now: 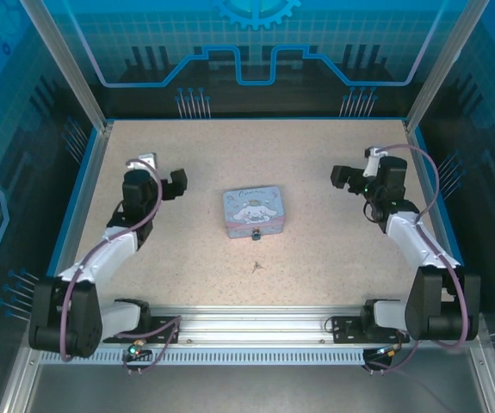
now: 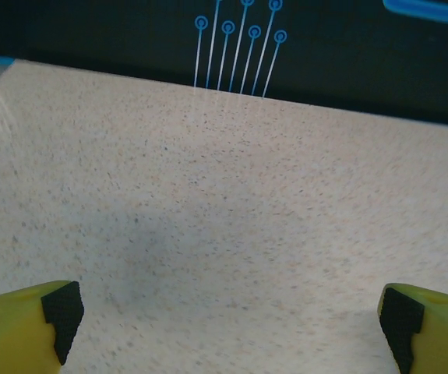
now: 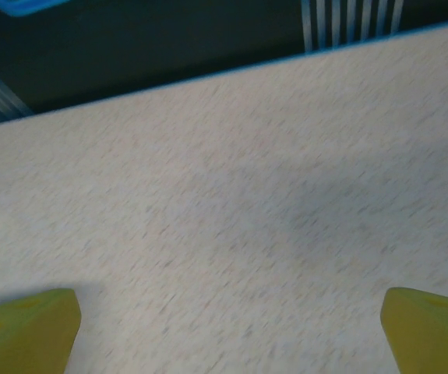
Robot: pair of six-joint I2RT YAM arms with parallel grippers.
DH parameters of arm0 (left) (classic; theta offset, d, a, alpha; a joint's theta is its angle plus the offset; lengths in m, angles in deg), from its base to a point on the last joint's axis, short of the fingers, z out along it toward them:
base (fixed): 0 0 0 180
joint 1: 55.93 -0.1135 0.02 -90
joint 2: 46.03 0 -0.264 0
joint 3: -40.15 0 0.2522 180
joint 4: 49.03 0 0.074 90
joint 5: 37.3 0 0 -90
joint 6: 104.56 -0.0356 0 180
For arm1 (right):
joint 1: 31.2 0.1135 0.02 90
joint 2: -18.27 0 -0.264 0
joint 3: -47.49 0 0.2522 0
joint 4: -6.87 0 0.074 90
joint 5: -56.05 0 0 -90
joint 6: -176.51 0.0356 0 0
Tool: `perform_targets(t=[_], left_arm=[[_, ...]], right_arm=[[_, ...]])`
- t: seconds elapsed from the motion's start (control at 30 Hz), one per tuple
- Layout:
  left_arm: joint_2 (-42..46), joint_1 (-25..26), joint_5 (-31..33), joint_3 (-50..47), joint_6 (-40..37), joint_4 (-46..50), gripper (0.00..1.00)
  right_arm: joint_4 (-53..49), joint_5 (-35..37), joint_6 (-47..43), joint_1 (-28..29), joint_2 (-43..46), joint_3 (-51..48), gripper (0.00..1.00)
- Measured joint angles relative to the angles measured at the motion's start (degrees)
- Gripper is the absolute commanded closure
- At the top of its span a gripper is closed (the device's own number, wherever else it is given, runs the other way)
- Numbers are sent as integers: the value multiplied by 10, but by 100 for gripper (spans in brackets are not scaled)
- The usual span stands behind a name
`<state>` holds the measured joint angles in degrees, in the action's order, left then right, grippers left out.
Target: Unlock the padlock with the key
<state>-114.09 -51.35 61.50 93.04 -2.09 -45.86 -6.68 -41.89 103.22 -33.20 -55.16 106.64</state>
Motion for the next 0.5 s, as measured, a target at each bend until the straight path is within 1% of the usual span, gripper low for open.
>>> perform_targets(t=[0.07, 0.13, 0.27, 0.43, 0.5], left_arm=[[15, 6, -17, 34, 48, 66, 1], [27, 16, -40, 47, 92, 118, 1], [35, 60, -83, 45, 174, 202, 1], [24, 139, -115, 26, 259, 227, 1], [4, 158, -126, 24, 285, 220, 1]], right_arm=[[-53, -24, 7, 15, 4, 7, 0], [-98, -40, 16, 39, 9, 11, 0], [-171, -64, 47, 112, 23, 11, 0], [-185, -77, 118, 196, 50, -25, 0], [-184, -77, 151, 226, 52, -39, 0]])
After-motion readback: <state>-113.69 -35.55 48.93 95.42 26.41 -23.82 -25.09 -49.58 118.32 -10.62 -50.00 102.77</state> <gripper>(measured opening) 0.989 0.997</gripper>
